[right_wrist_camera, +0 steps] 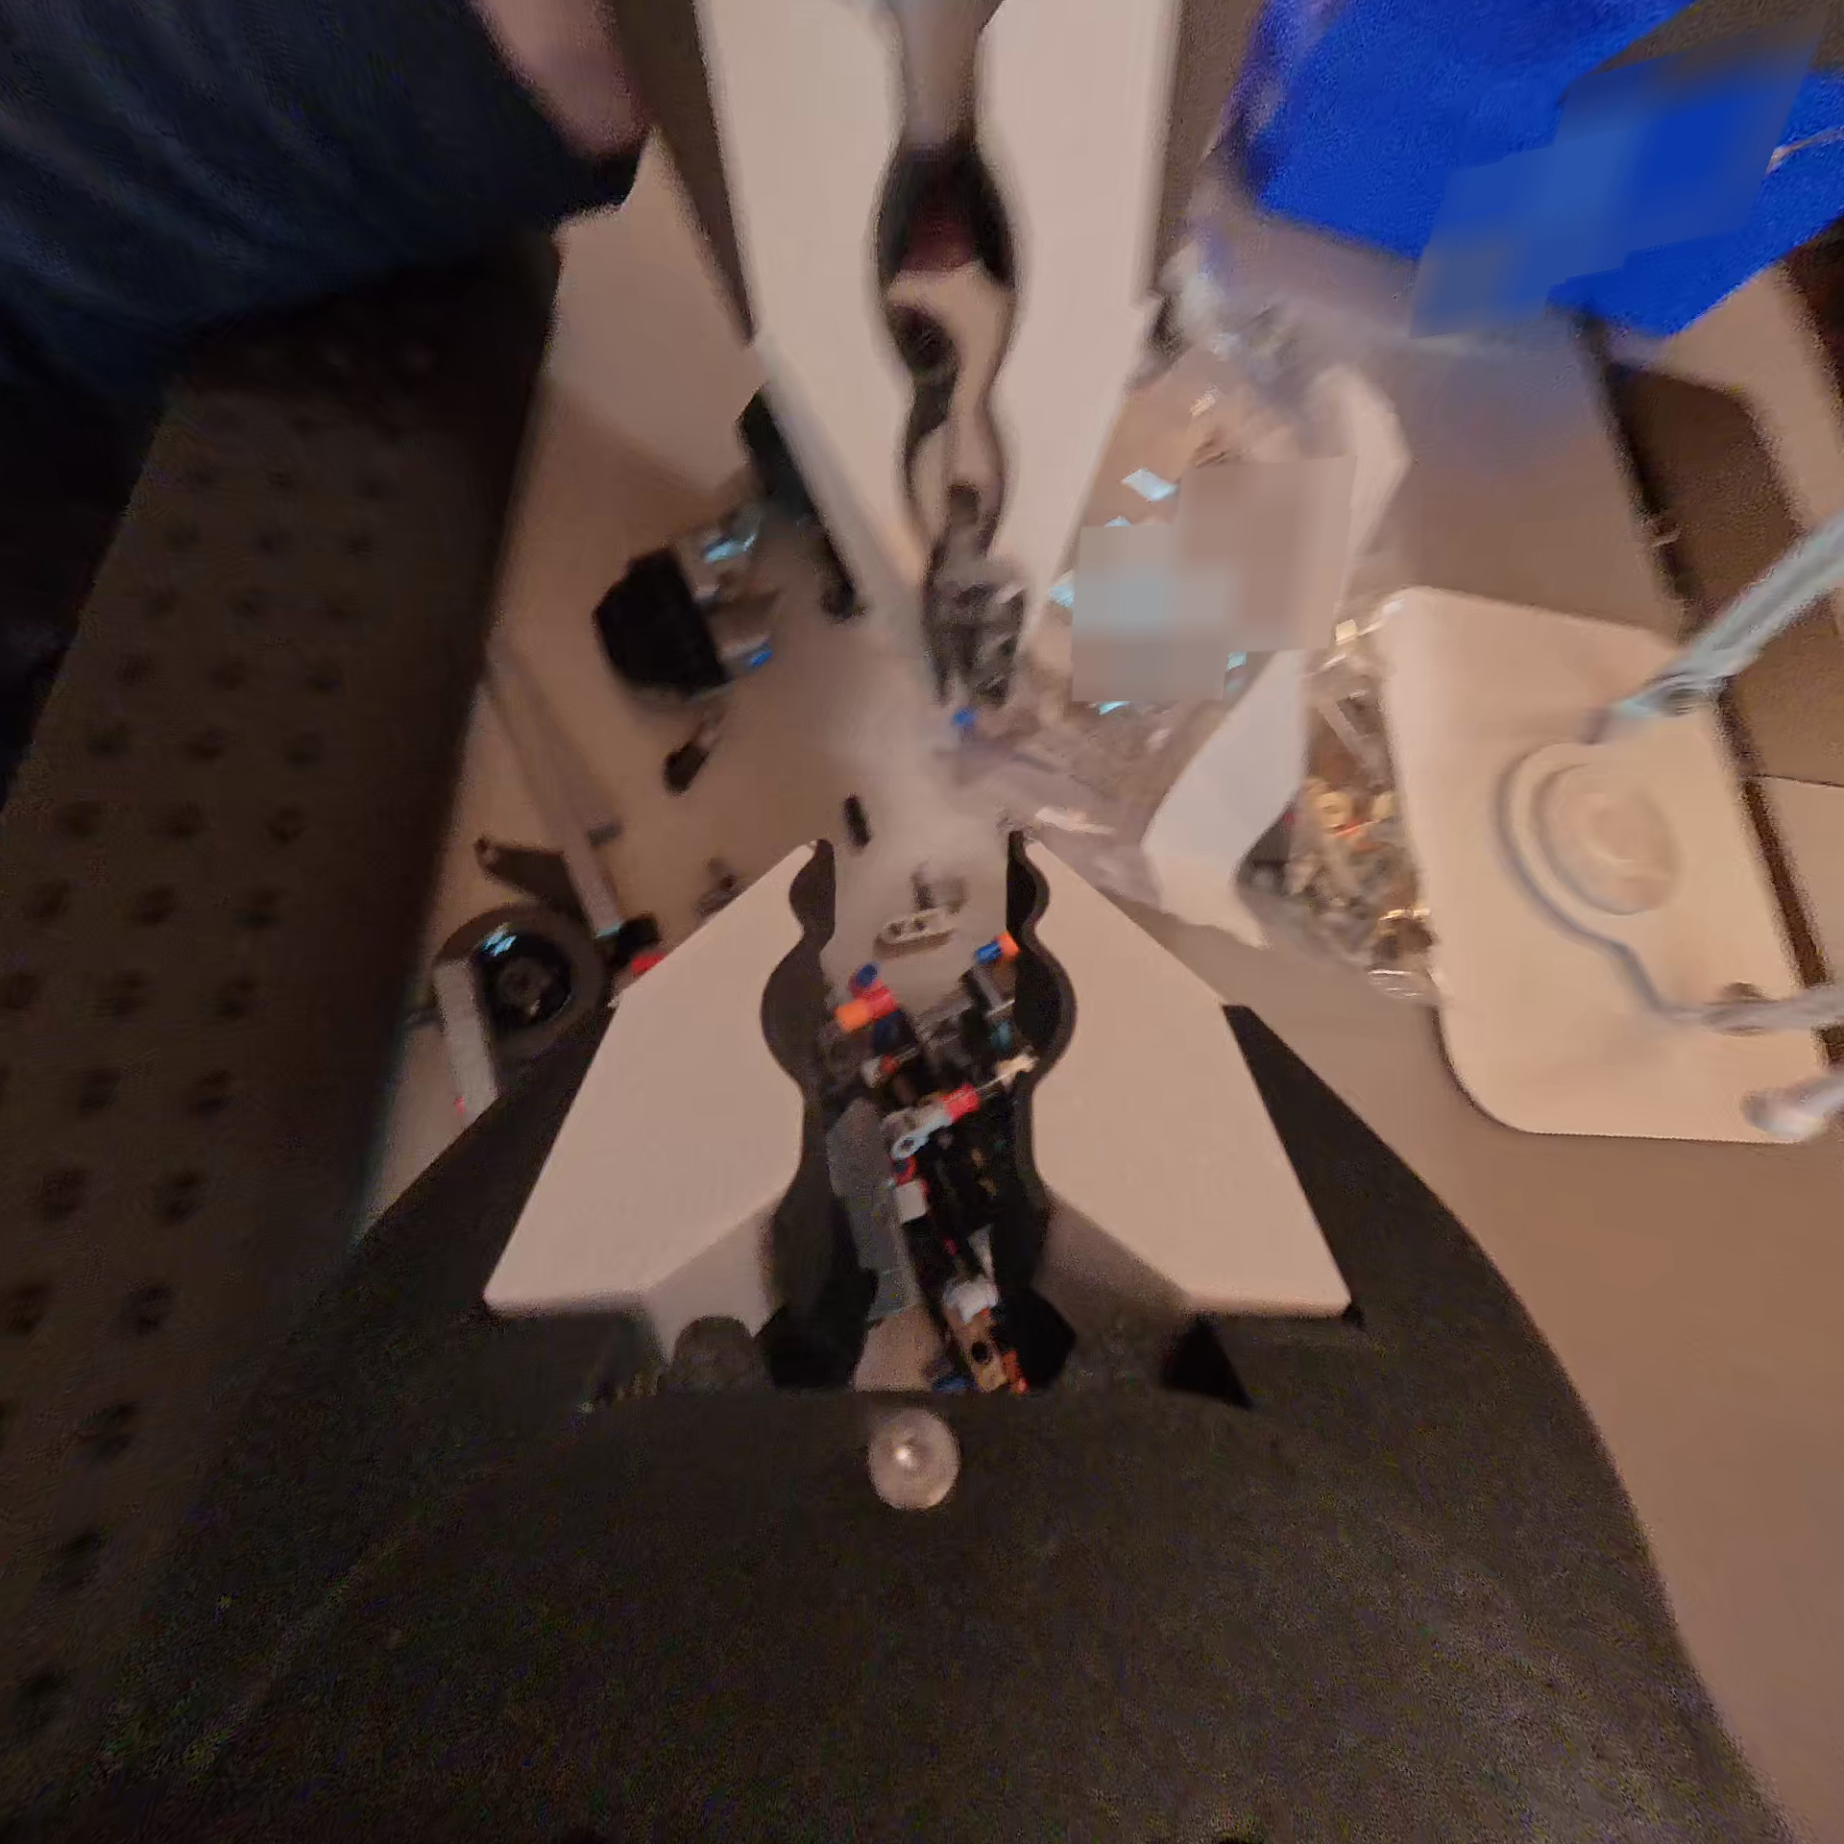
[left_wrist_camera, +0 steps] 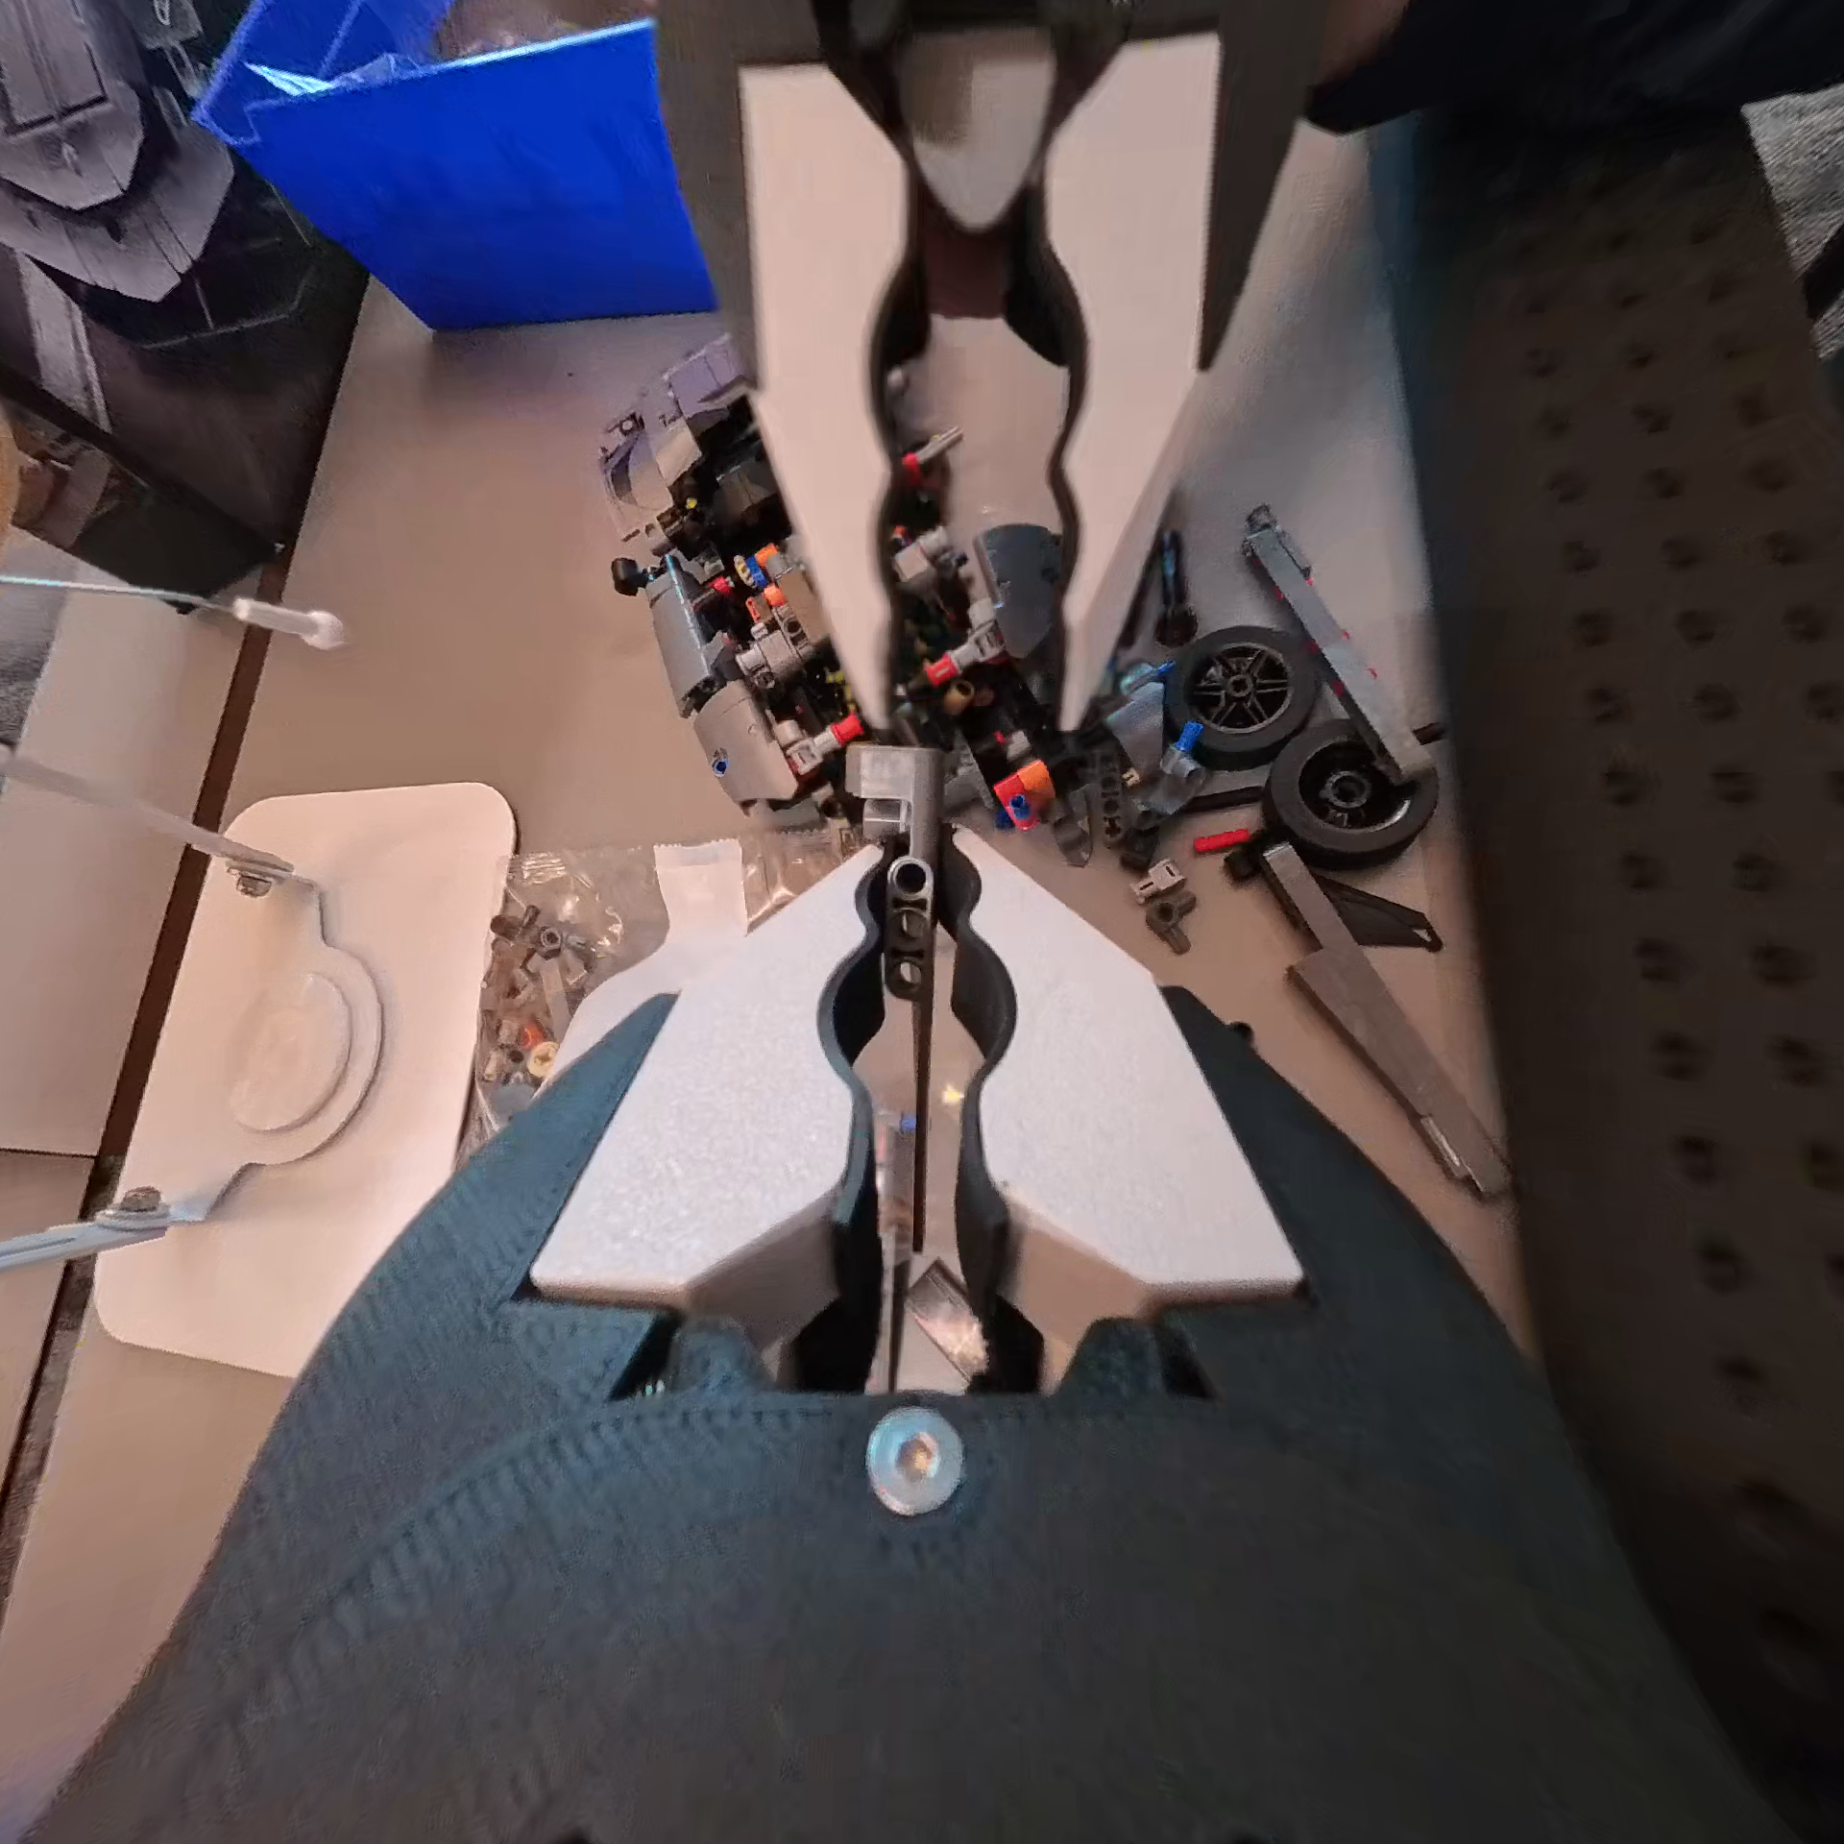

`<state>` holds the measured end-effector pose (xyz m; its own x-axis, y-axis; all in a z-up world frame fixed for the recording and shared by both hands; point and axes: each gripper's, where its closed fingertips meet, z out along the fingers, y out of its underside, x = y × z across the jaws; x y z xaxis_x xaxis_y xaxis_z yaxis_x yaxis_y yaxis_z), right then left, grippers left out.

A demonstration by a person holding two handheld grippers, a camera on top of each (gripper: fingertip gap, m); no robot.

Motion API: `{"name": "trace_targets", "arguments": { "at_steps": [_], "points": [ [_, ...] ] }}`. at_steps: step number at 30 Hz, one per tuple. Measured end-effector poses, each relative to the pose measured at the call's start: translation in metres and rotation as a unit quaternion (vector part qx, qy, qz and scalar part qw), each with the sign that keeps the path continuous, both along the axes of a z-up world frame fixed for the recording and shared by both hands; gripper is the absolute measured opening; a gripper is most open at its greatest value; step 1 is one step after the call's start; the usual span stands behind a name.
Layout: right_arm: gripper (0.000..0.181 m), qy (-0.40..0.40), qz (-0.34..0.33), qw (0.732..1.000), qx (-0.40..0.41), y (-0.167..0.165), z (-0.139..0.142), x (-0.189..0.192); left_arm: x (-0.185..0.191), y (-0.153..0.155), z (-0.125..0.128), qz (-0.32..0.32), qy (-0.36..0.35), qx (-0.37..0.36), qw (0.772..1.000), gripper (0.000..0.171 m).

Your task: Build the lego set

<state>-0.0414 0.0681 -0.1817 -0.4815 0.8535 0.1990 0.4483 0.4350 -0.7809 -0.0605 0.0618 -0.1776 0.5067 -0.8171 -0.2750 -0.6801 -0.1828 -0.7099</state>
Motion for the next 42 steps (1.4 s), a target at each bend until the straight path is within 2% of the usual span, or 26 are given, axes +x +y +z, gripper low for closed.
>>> {"name": "trace_targets", "arguments": {
  "at_steps": [3,5,9,14,17,20,23,25,26,29,33,34,36,40,42],
  "points": [
    [0.044,0.055,-0.021,0.998,-0.027,0.002,0.020,-0.008,0.004,0.006,-0.004,0.005,0.027,0.015,1.000,0.004],
    [0.044,0.067,-0.018,0.997,-0.030,-0.001,0.023,-0.010,0.008,0.008,-0.005,0.003,0.047,0.029,0.998,0.004],
    [0.016,0.068,-0.002,0.998,0.007,-0.006,0.017,-0.010,0.017,0.009,-0.006,-0.002,0.056,0.031,0.998,0.004],
    [0.013,0.082,0.007,0.996,-0.023,-0.009,0.029,-0.007,0.020,0.007,0.004,-0.009,0.025,0.040,0.999,0.004],
    [0.013,0.082,0.015,0.995,-0.060,-0.011,0.035,-0.004,0.025,0.004,0.009,-0.015,0.004,0.037,0.999,0.004],
    [0.012,0.085,0.013,0.988,-0.130,-0.005,0.045,0.000,0.018,0.004,0.013,-0.003,-0.006,0.038,0.999,0.006],
    [0.012,0.082,0.010,0.975,-0.205,0.003,0.051,0.004,0.011,0.005,0.023,0.008,-0.035,0.048,0.998,0.016],
    [0.012,0.075,0.016,0.972,-0.222,0.003,0.050,0.005,0.012,0.004,0.029,0.004,-0.050,0.056,0.997,0.010],
    [0.012,0.075,0.013,0.973,-0.220,0.004,0.049,0.005,0.014,0.004,0.029,-0.001,-0.052,0.054,0.997,0.003],
    [0.014,0.096,0.007,0.975,-0.198,0.006,0.052,0.004,0.012,0.007,0.028,0.006,-0.028,0.078,0.997,0.001],
    [0.038,0.106,-0.003,0.979,-0.177,0.011,0.057,0.006,0.009,0.018,0.035,0.031,0.056,0.163,0.984,0.000],
    [0.037,0.114,0.000,0.981,-0.156,0.011,0.057,0.007,0.009,0.020,0.036,0.034,0.075,0.182,0.980,0.000],
    [0.016,0.133,-0.001,0.985,-0.108,0.011,0.059,0.007,0.015,0.021,0.036,0.026,0.100,0.203,0.974,0.000],
    [0.015,0.128,-0.016,0.990,-0.053,0.016,0.057,0.010,0.017,0.025,0.036,0.031,0.102,0.213,0.971,0.000],
    [0.015,0.128,-0.019,0.991,-0.038,0.018,0.060,0.016,0.011,0.027,0.037,0.043,0.095,0.211,0.972,0.007]
  ]
}}
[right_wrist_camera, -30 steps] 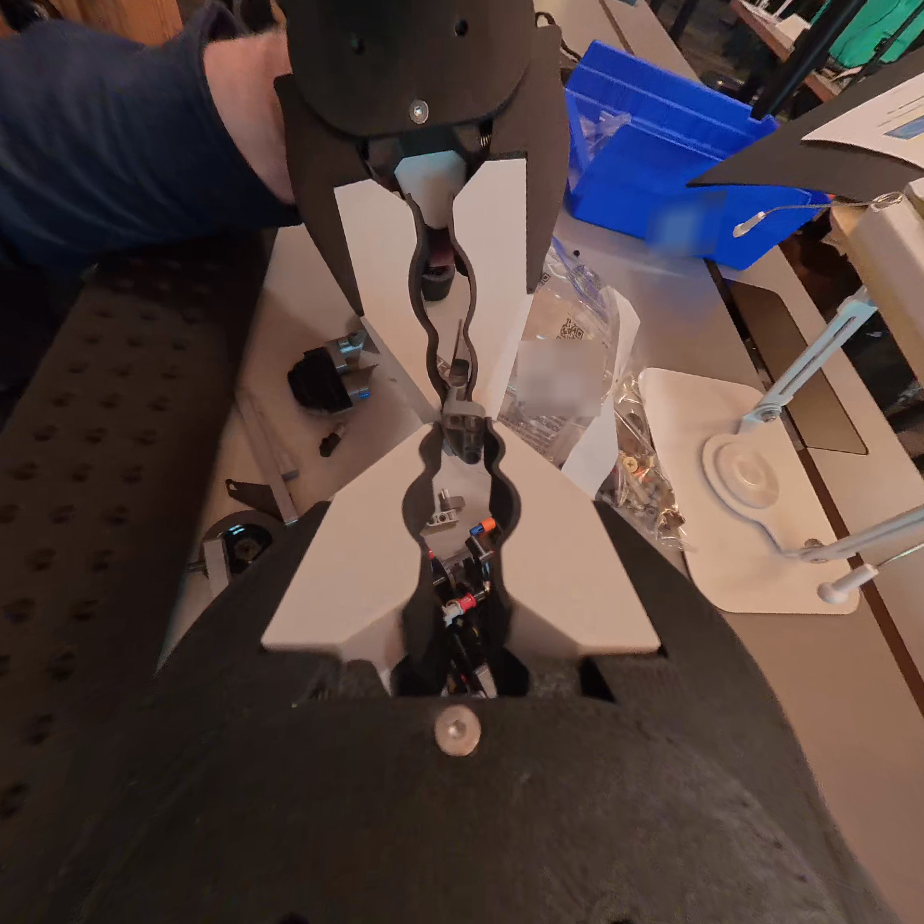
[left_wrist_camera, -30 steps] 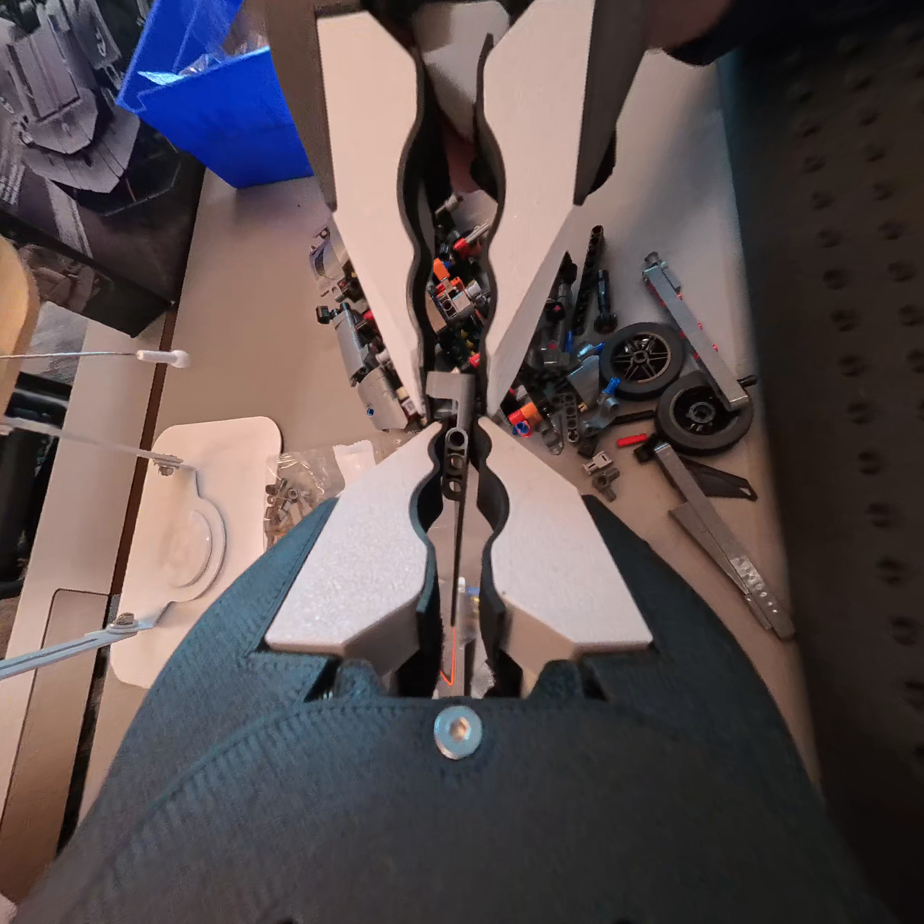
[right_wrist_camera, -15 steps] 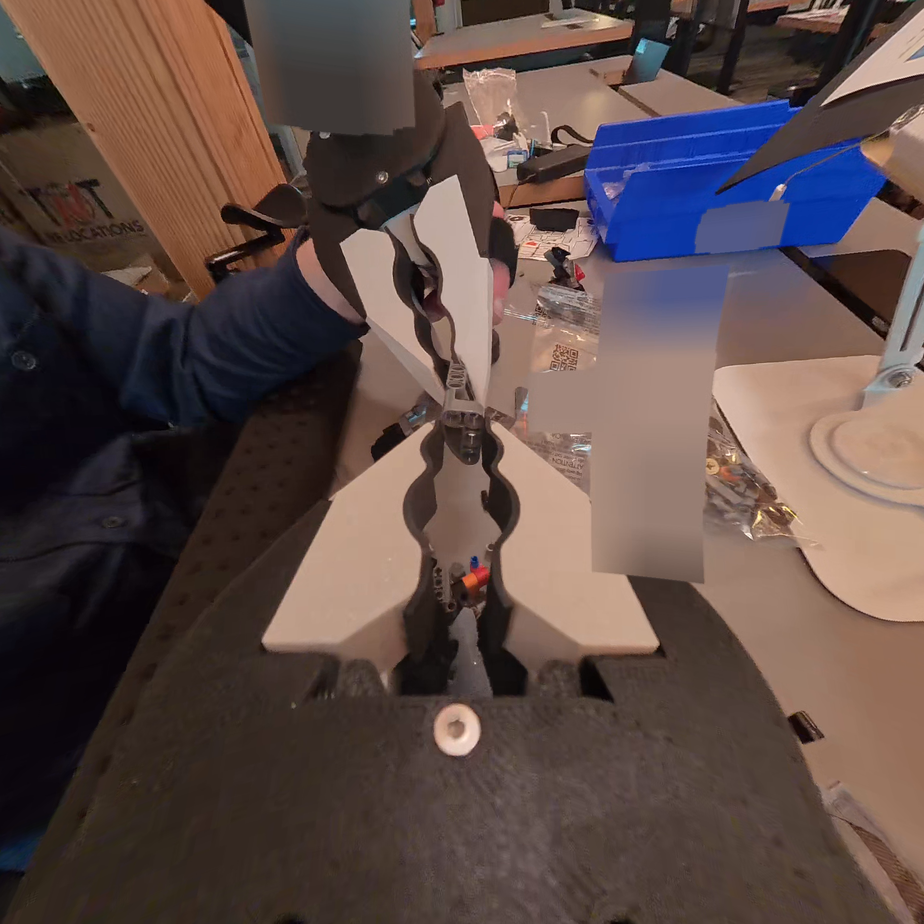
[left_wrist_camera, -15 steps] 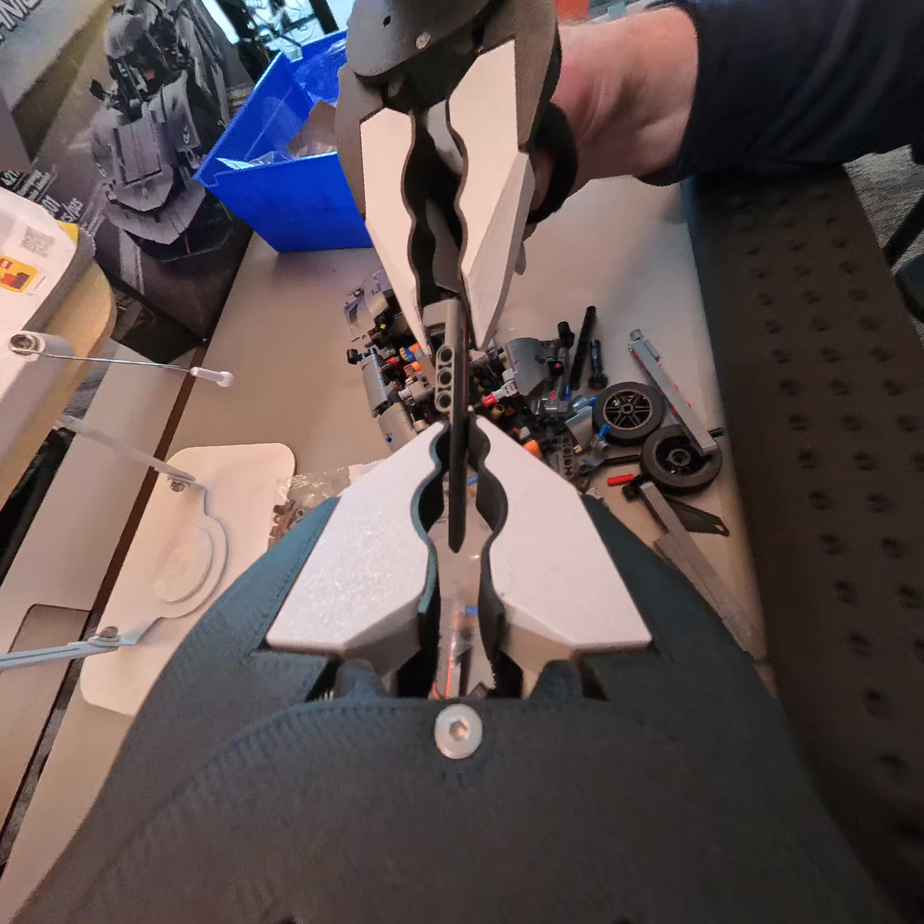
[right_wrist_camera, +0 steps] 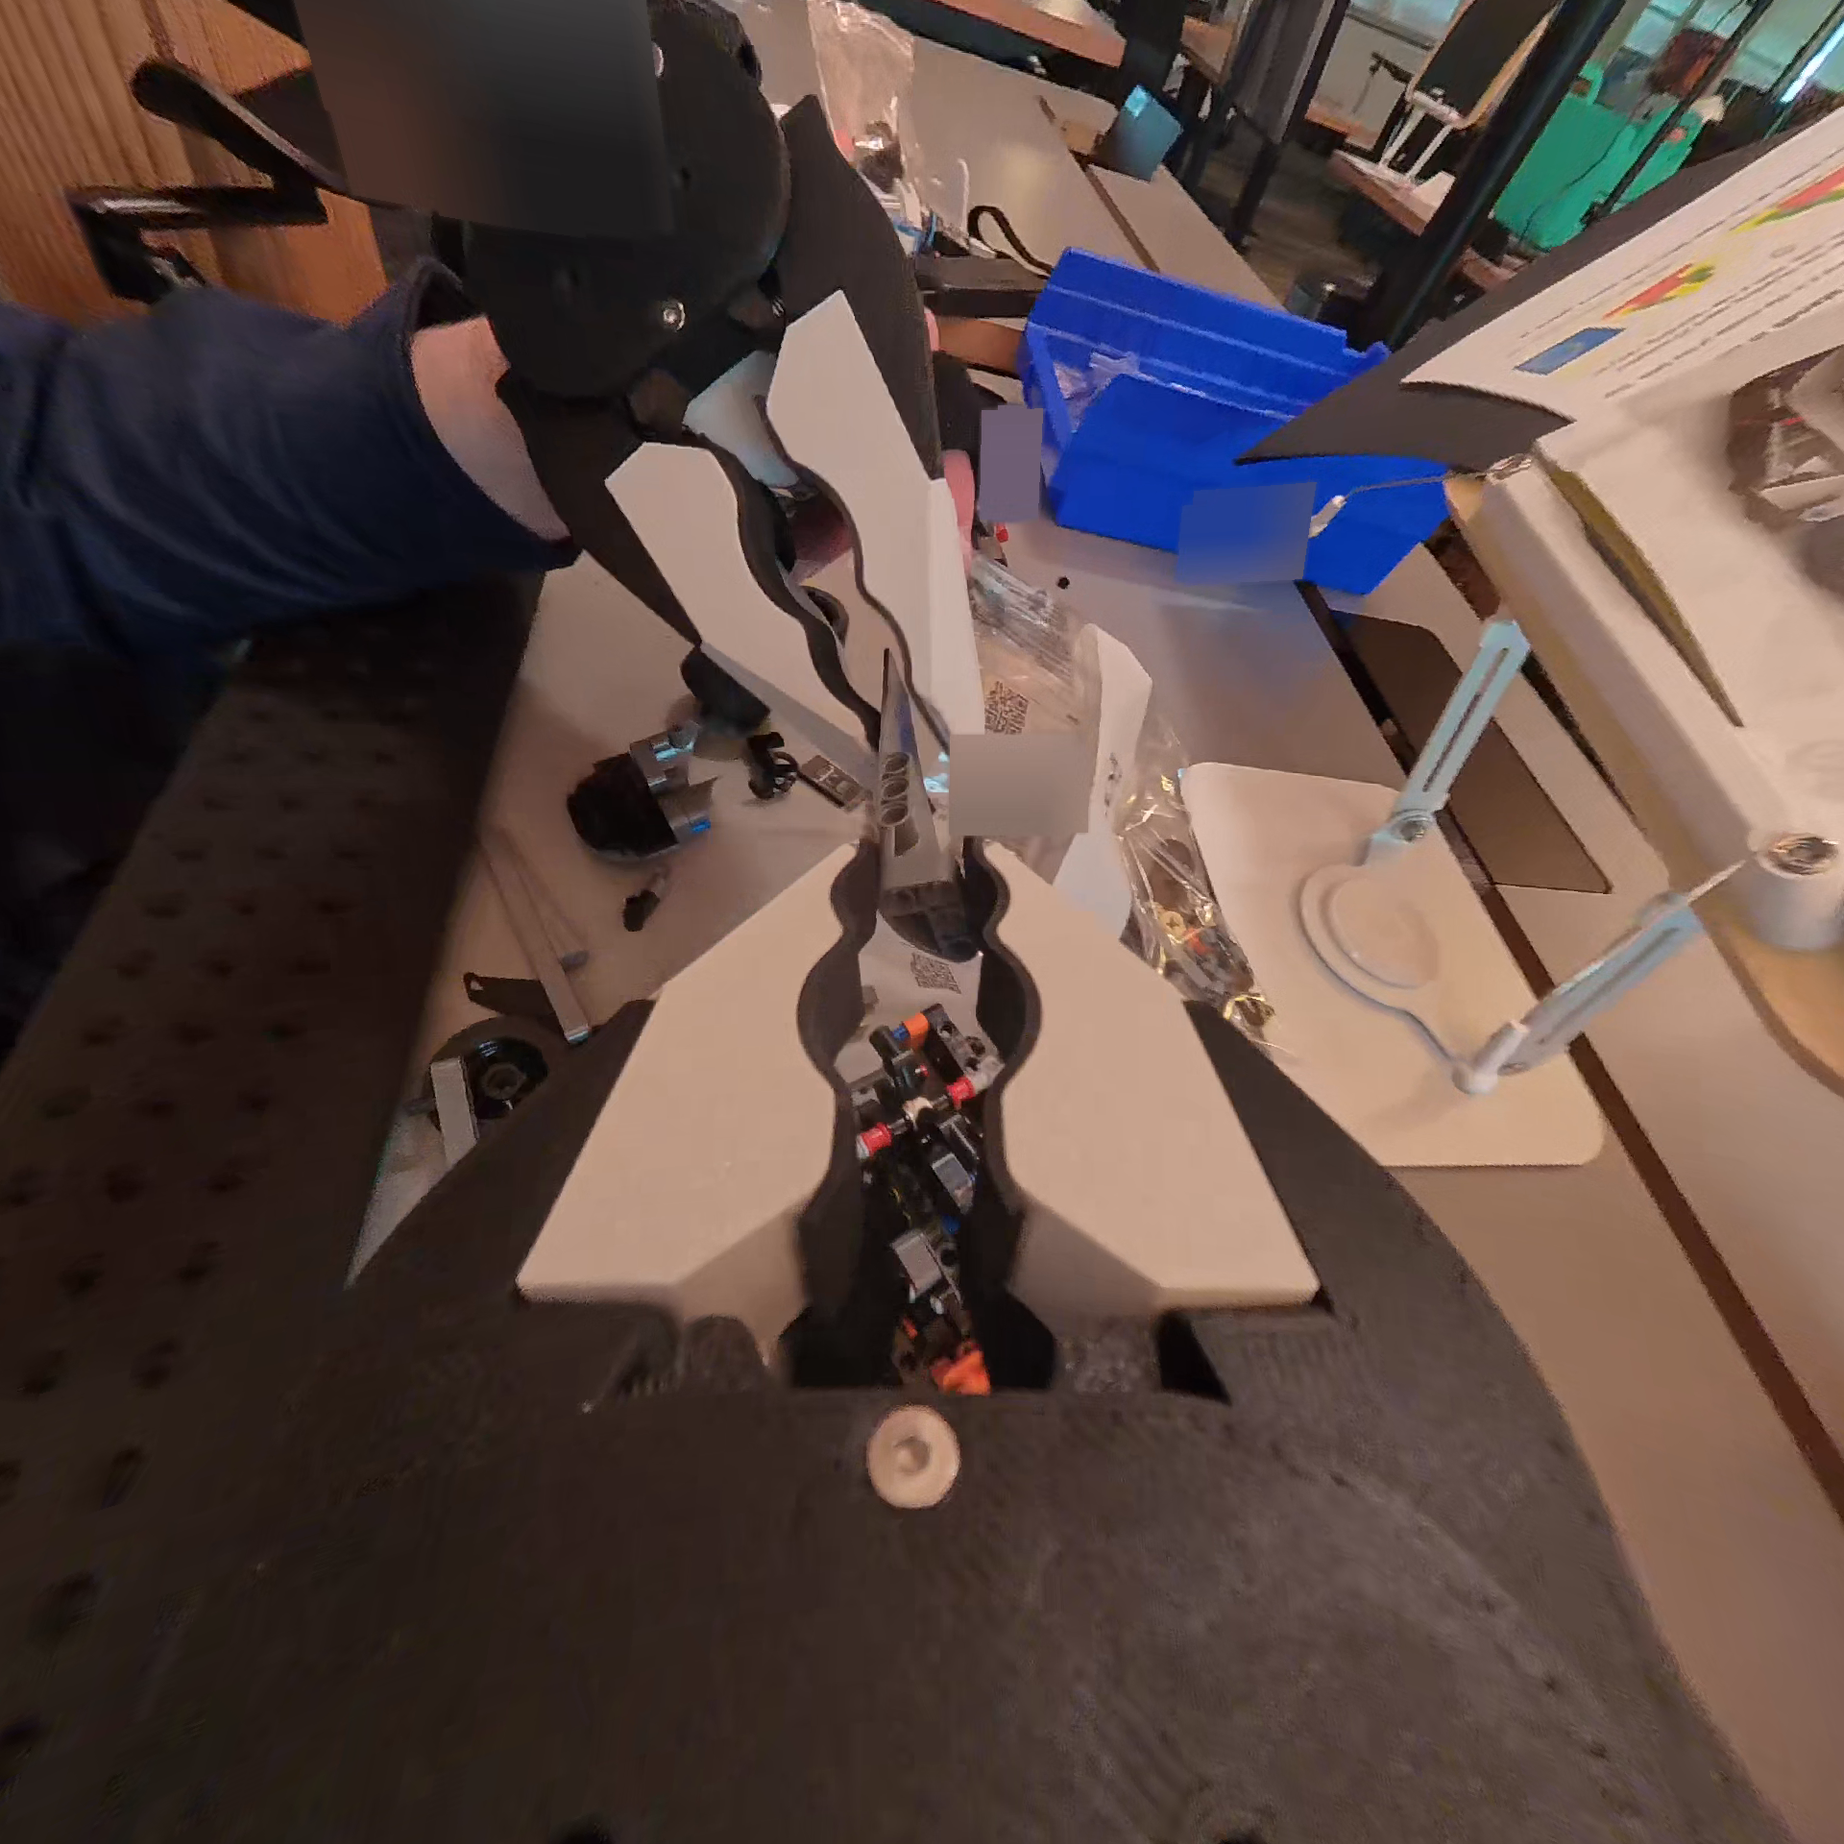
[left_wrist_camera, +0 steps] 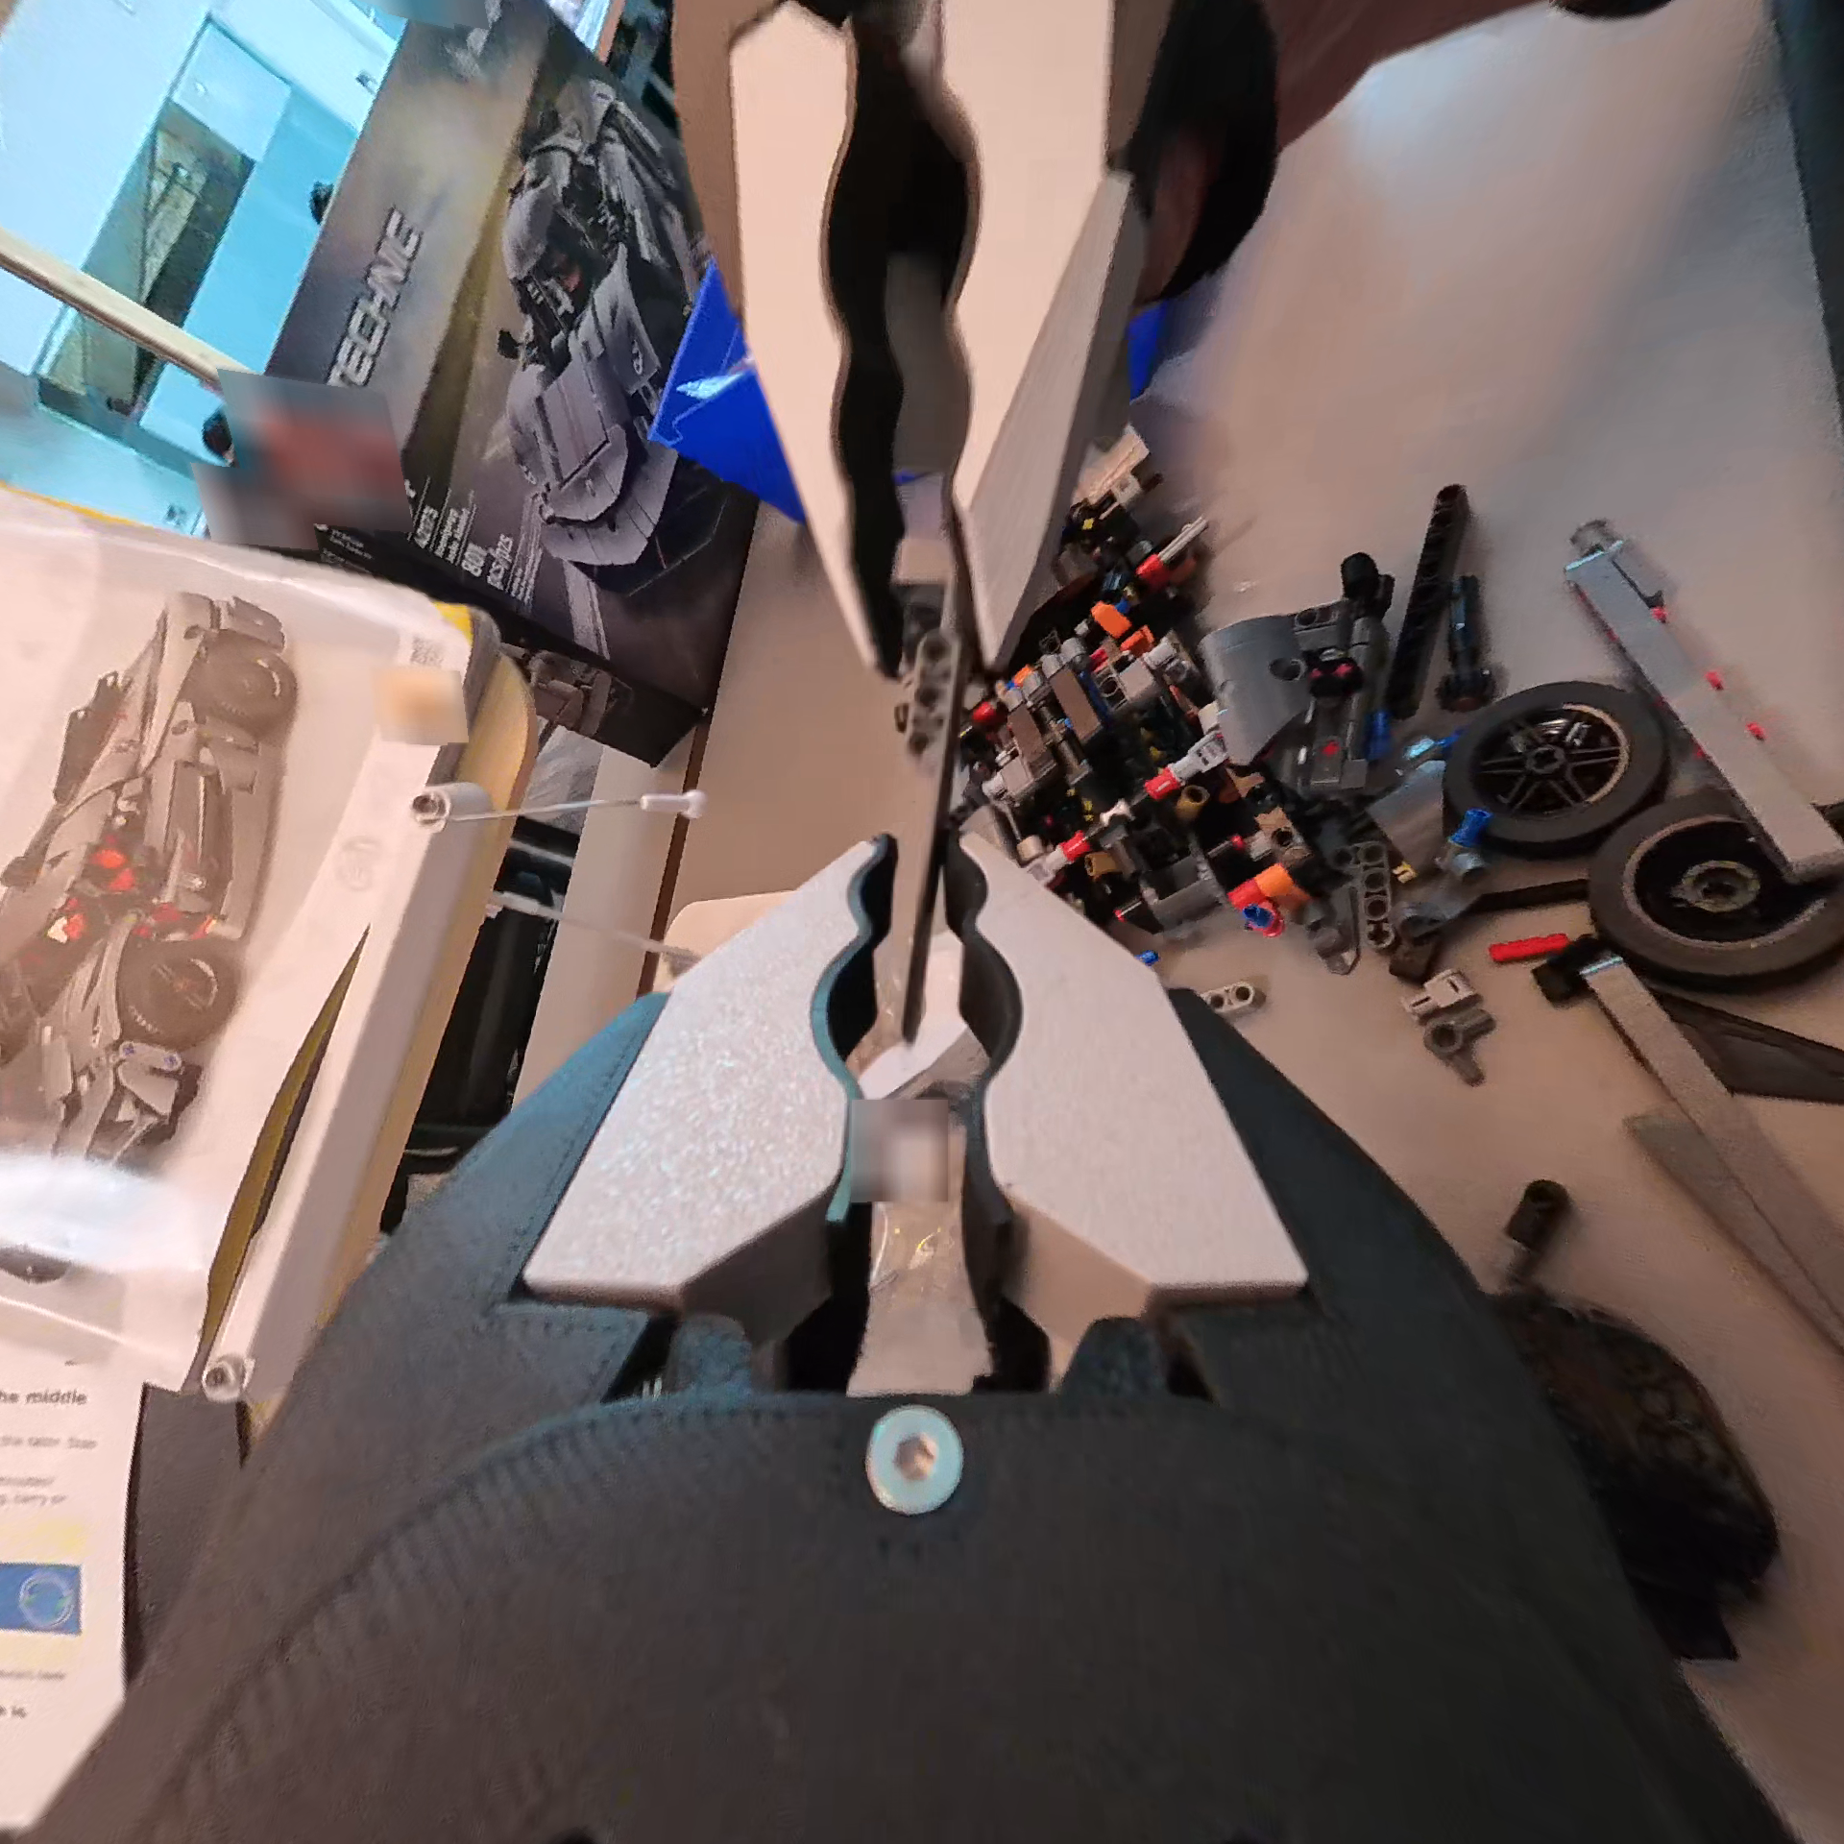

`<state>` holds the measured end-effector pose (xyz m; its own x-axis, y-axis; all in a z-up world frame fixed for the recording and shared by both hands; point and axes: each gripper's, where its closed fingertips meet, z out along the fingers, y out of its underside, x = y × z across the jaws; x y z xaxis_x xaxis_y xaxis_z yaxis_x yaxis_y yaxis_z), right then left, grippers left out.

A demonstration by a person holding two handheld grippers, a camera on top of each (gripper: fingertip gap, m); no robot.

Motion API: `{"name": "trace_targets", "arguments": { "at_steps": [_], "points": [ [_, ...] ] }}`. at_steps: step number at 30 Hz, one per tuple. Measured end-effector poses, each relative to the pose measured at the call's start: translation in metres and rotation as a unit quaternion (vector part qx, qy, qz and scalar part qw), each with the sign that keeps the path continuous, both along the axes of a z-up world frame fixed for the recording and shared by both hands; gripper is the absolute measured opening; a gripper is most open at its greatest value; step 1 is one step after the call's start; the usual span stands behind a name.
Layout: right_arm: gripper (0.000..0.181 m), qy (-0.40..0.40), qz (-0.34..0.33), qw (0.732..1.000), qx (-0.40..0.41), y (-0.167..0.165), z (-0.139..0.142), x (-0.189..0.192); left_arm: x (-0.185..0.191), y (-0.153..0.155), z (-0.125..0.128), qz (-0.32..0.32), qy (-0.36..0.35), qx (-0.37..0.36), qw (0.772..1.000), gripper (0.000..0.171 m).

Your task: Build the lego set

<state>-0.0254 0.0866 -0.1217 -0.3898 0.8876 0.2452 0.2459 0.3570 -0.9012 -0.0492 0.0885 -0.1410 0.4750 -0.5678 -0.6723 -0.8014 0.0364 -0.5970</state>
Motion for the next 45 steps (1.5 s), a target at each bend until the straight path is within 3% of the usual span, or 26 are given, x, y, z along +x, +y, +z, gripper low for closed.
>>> {"name": "trace_targets", "arguments": {
  "at_steps": [4,8,11,13,19,25,27,30,33,37,41,45],
  "points": [
    [0.015,0.023,-0.030,0.999,-0.002,0.006,0.019,0.024,-0.017,0.004,0.012,0.028,-0.037,0.025,0.999,0.018],
    [0.014,-0.002,-0.104,0.994,0.028,0.019,0.014,0.062,-0.037,0.010,0.024,0.066,-0.094,0.040,0.993,0.027],
    [0.014,-0.040,-0.170,0.983,0.063,0.029,0.005,0.102,-0.042,0.011,0.032,0.072,-0.146,0.043,0.986,0.021],
    [0.015,-0.069,-0.179,0.980,0.055,0.022,-0.003,0.129,-0.040,0.009,0.041,0.062,-0.174,0.055,0.981,0.014],
    [0.015,-0.204,-0.265,0.941,0.058,0.039,-0.062,0.195,-0.045,0.012,0.034,0.086,-0.153,0.051,0.983,0.001],
    [0.015,-0.291,-0.284,0.913,0.029,0.047,-0.125,0.215,-0.039,0.012,0.028,0.079,-0.143,0.045,0.986,0.006],
    [0.029,-0.305,-0.286,0.908,0.021,0.044,-0.130,0.217,-0.043,0.014,0.029,0.095,-0.146,0.049,0.983,0.011],
    [0.038,-0.281,-0.321,0.904,0.031,0.055,-0.109,0.221,-0.046,0.016,0.029,0.101,-0.157,0.046,0.981,0.019],
    [0.041,-0.212,-0.390,0.895,0.042,0.086,-0.062,0.233,-0.052,0.017,0.030,0.114,-0.160,0.048,0.979,0.021],
    [0.041,-0.159,-0.389,0.907,0.017,0.093,-0.018,0.232,-0.067,0.018,0.029,0.141,-0.154,0.045,0.977,0.023],
    [0.044,-0.150,-0.382,0.911,0.046,0.090,-0.012,0.218,-0.105,0.012,0.032,0.192,-0.177,0.035,0.965,0.040],
    [0.045,-0.143,-0.365,0.919,0.043,0.083,-0.019,0.201,-0.119,-0.007,0.016,0.160,-0.214,-0.035,0.963,0.053]
  ]
}}
